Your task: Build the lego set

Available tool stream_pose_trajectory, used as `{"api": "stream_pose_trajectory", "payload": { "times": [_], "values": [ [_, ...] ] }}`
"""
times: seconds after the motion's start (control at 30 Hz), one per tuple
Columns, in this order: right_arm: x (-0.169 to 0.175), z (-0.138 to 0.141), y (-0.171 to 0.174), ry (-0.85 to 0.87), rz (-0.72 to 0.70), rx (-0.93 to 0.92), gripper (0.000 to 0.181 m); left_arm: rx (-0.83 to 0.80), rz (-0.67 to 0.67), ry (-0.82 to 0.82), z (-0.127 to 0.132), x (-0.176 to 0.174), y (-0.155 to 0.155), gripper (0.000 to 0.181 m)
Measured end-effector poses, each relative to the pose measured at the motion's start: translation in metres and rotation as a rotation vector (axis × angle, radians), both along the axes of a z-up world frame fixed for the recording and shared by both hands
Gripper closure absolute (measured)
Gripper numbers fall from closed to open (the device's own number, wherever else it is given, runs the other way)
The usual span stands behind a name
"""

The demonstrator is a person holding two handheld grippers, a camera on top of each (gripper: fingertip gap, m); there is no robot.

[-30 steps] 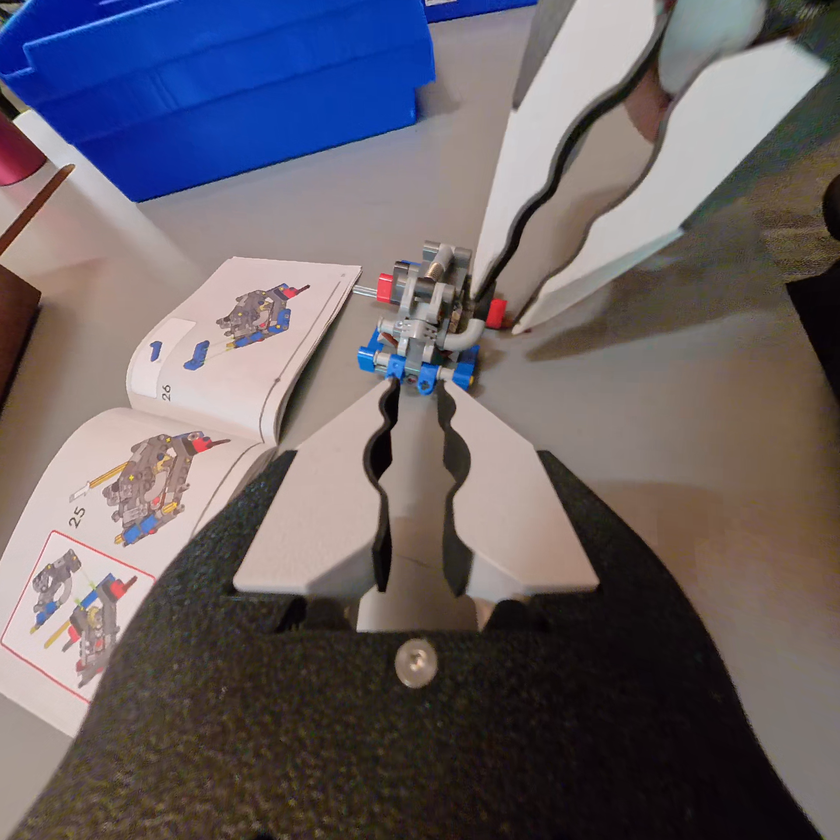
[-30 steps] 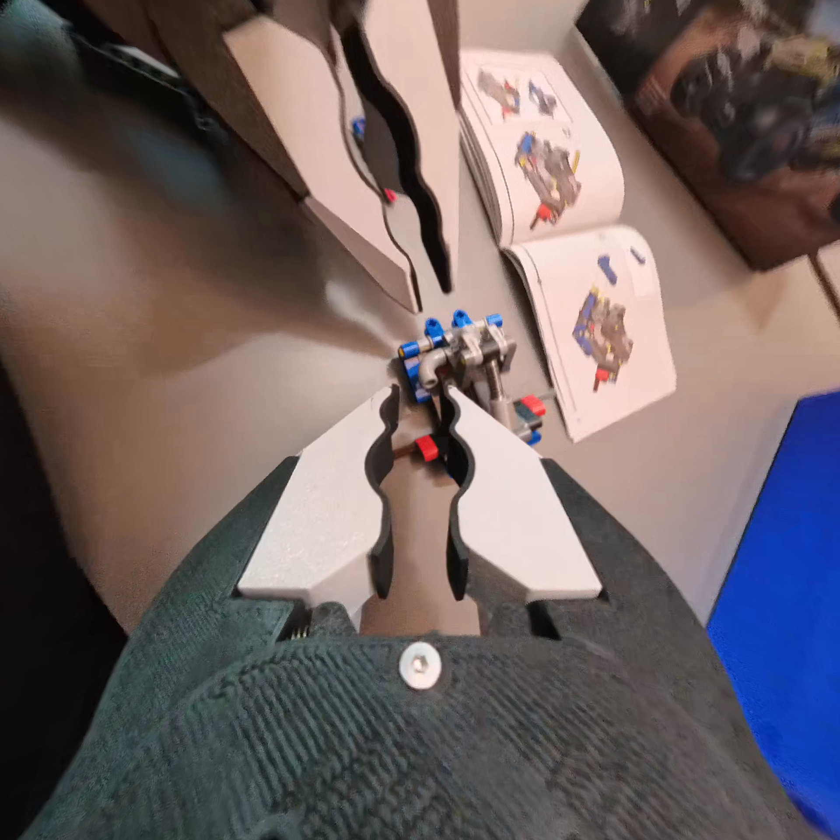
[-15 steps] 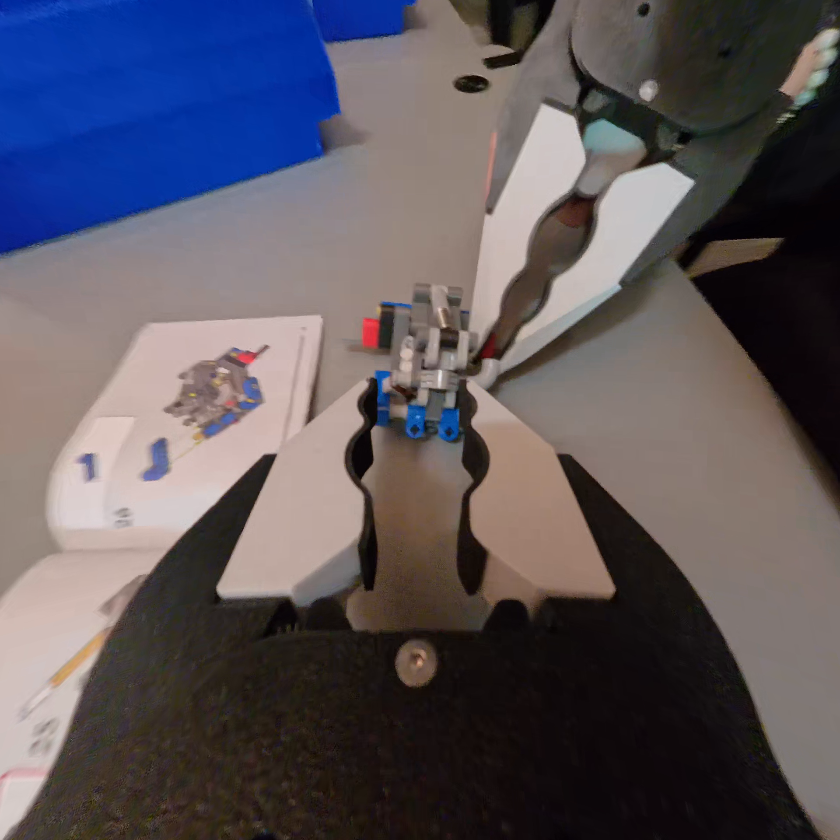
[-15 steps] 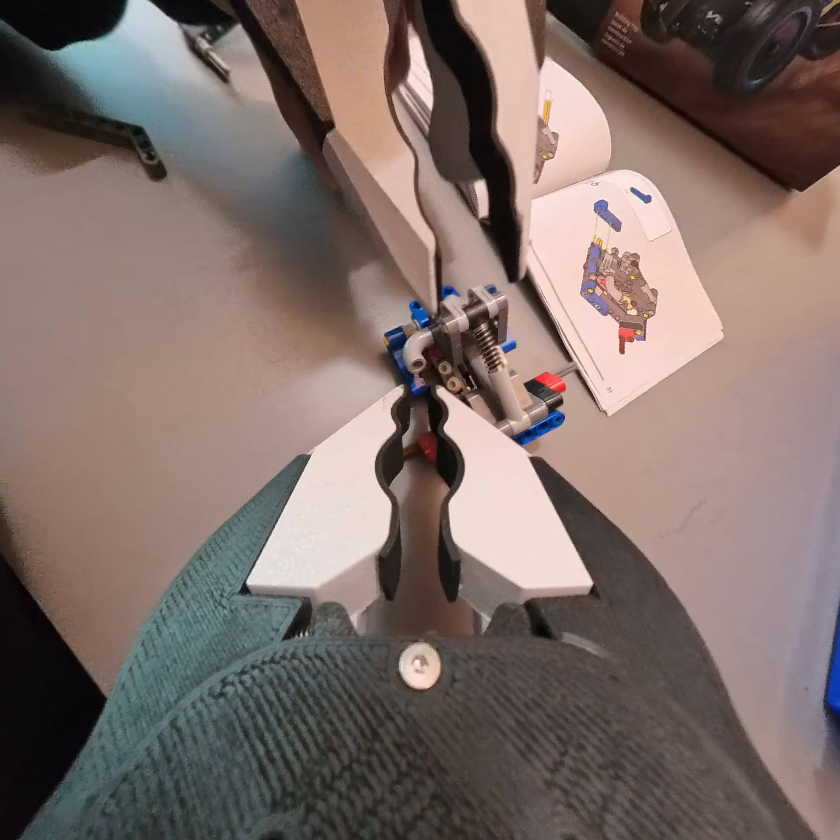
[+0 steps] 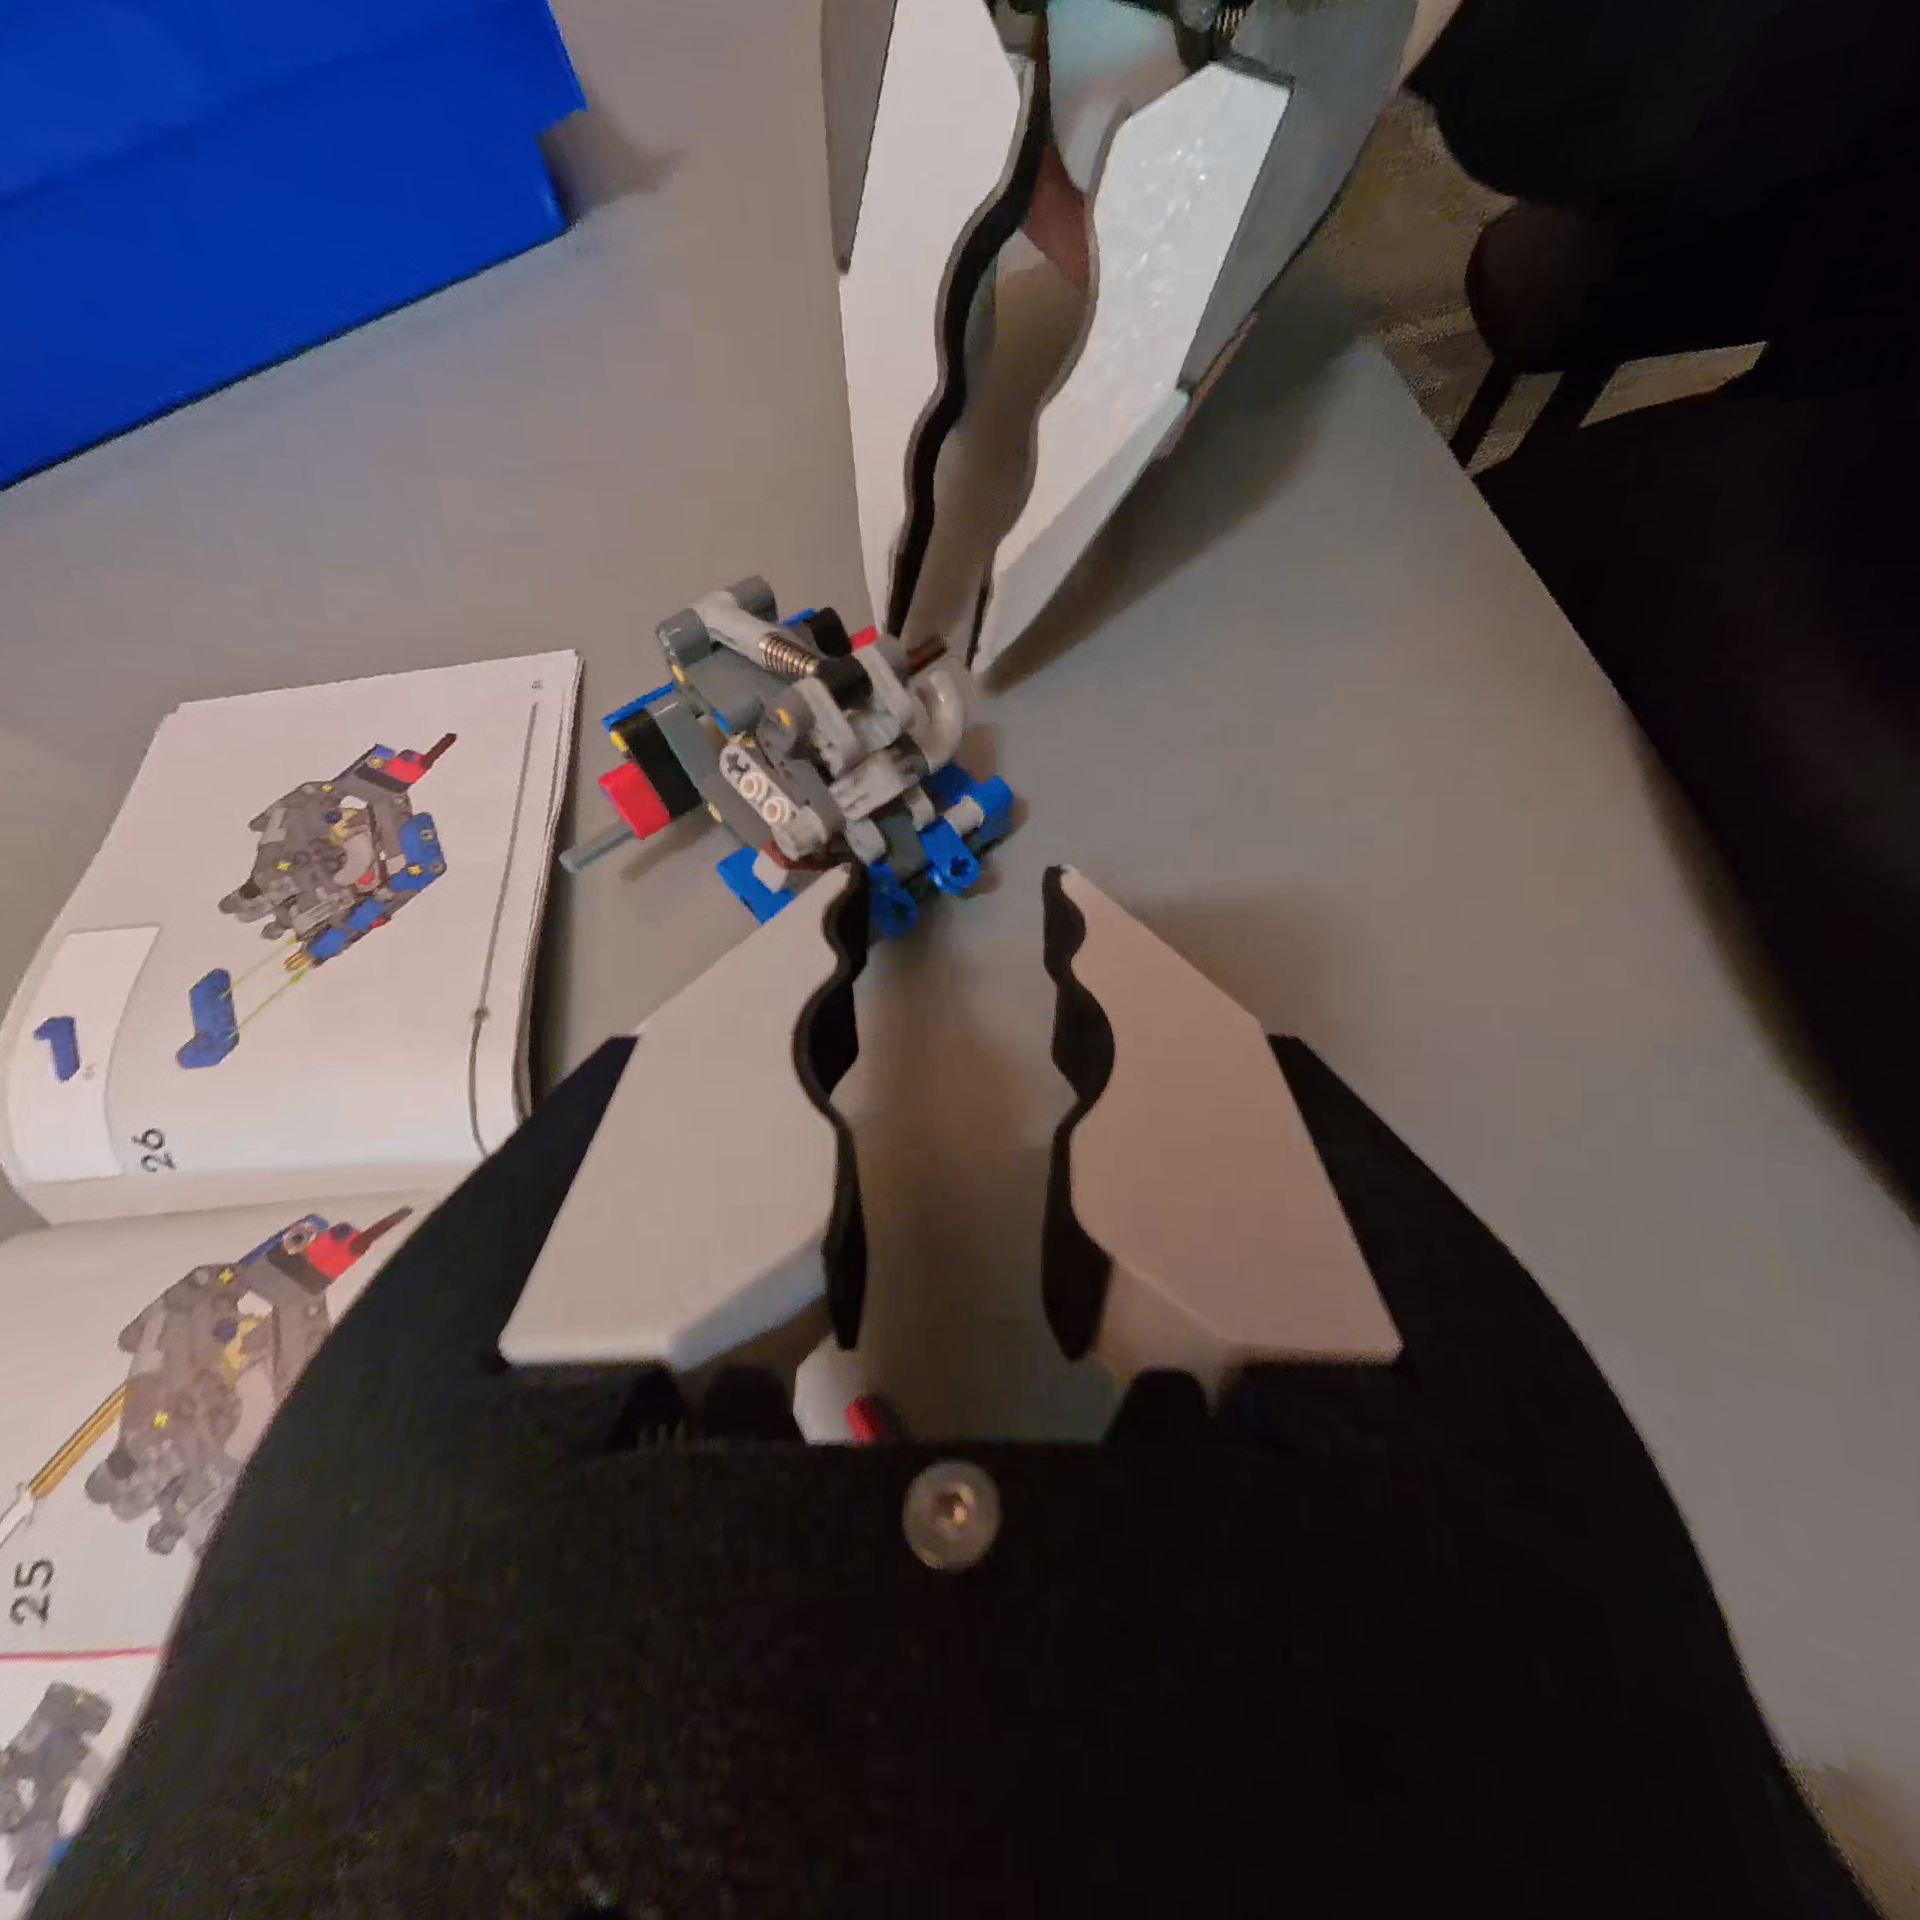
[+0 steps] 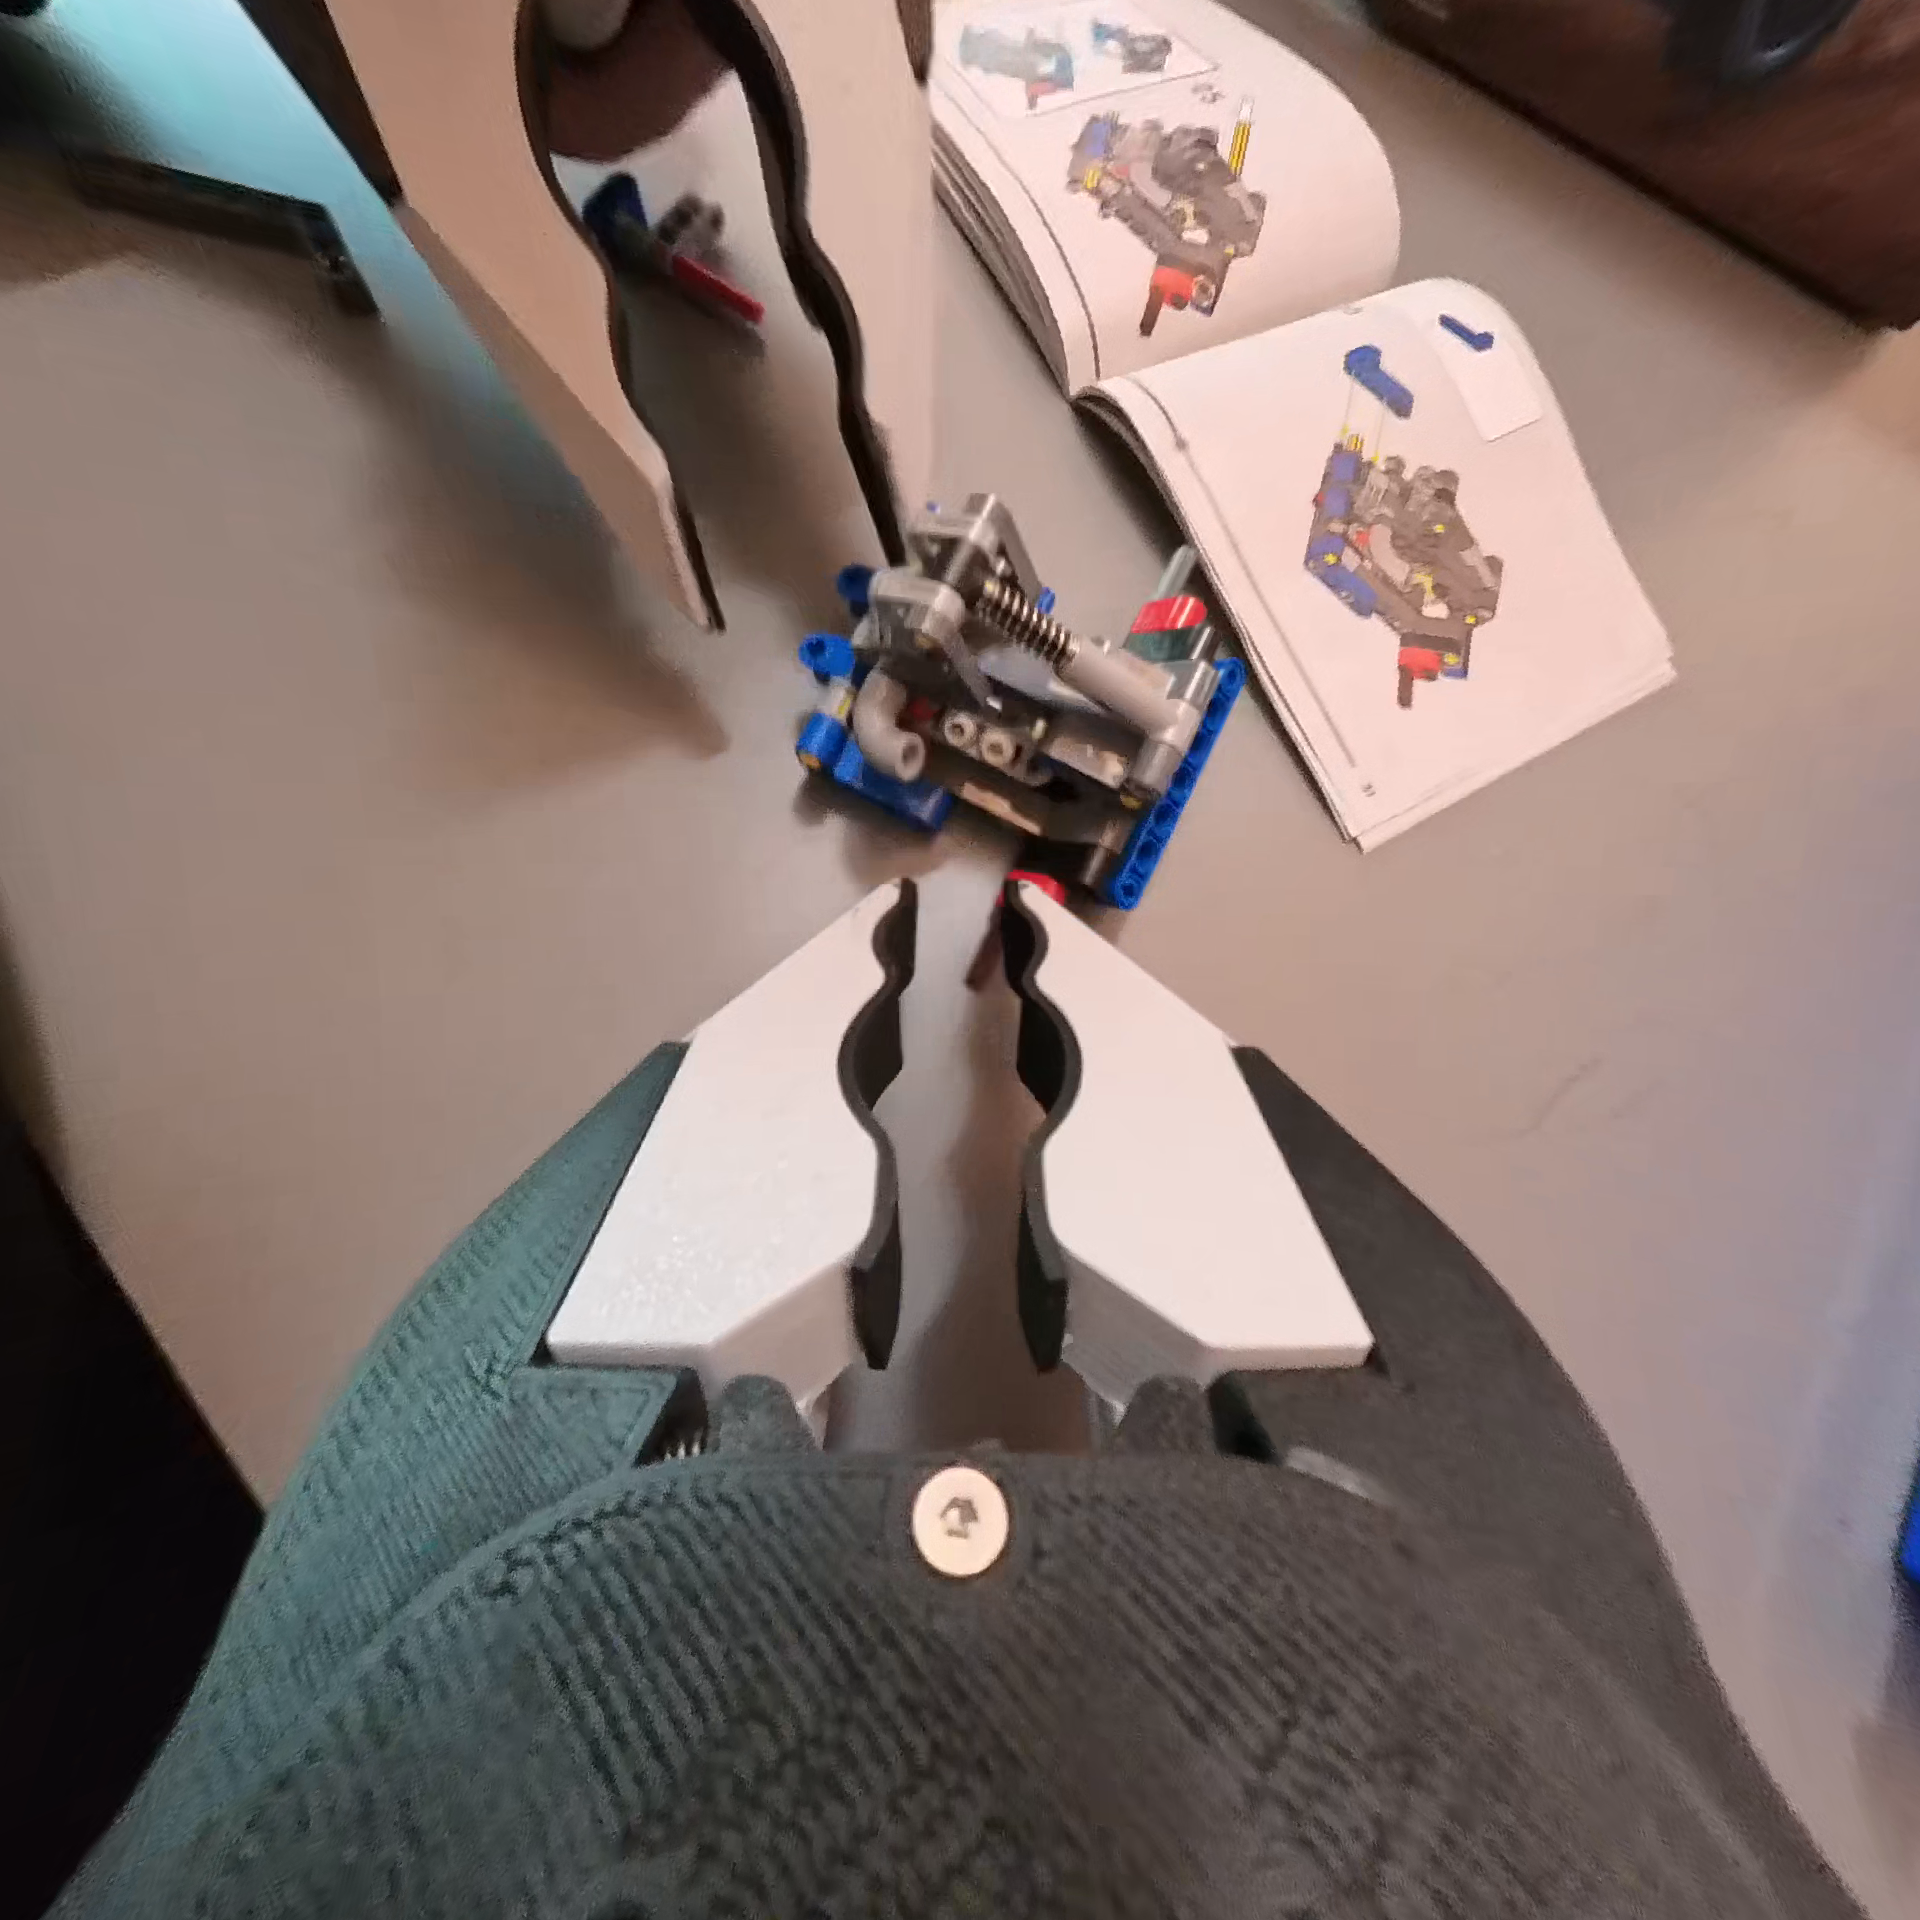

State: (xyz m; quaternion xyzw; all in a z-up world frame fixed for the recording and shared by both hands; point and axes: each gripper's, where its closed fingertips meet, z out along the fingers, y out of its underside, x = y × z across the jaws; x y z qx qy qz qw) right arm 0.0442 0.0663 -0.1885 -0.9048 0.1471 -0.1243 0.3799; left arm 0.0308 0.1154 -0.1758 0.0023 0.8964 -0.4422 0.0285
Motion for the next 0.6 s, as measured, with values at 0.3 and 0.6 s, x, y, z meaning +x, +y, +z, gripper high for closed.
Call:
{"api": "stream_pose_trajectory", "payload": {
  "times": [0.3,0.6],
  "values": [
    [-0.007,0.019,0.024,0.146,-0.123,0.268,0.167,-0.030,0.063,-0.086,0.016,0.031,0.003,0.156],
    [-0.001,0.012,0.027,-0.152,-0.109,0.072,0.169,0.027,-0.130,-0.295,0.006,0.031,-0.007,0.170]
  ]
}}
